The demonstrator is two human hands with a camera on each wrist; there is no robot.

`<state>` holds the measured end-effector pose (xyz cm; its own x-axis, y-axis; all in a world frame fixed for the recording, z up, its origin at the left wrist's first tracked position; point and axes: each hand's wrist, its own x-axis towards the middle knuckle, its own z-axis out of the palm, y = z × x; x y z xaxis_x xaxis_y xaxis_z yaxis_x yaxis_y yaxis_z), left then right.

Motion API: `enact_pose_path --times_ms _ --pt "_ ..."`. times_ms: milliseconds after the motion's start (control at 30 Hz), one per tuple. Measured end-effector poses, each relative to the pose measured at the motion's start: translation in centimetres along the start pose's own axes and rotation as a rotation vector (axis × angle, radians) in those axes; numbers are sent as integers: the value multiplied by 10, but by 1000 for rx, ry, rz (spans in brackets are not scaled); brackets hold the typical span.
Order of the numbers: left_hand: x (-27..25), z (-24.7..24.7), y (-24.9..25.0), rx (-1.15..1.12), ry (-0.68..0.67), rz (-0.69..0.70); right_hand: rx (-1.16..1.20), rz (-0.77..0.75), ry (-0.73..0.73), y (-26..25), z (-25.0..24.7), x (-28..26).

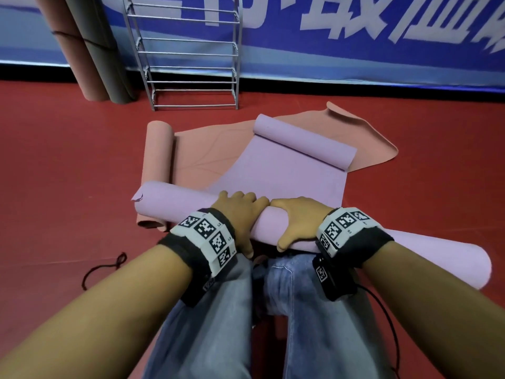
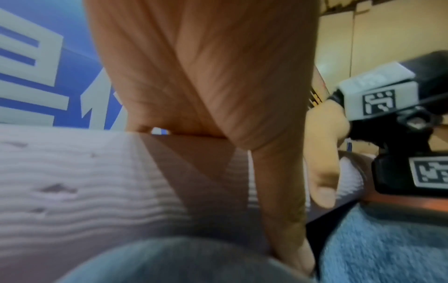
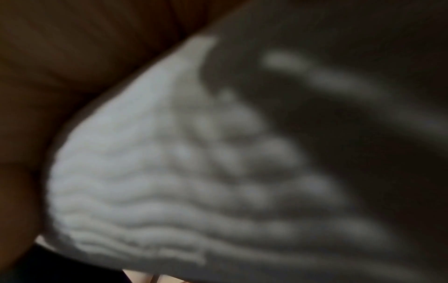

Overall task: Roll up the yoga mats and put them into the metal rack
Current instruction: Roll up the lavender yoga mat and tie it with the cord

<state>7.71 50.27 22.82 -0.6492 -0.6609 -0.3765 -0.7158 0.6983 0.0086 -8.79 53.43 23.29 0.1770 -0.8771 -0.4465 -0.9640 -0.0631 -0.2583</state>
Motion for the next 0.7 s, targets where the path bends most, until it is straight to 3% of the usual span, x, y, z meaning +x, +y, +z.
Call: enact_pose_path --times_ms 267,433,700 --pt "10 2 0 -24 -36 -40 64 -1 -24 2 6 0" --pt "19 -3 -5 -81 -112 -54 -231 -15 41 -3 13 -11" --pt "23 -6 -1 -65 -144 -88 -213 -1 92 -7 7 -9"
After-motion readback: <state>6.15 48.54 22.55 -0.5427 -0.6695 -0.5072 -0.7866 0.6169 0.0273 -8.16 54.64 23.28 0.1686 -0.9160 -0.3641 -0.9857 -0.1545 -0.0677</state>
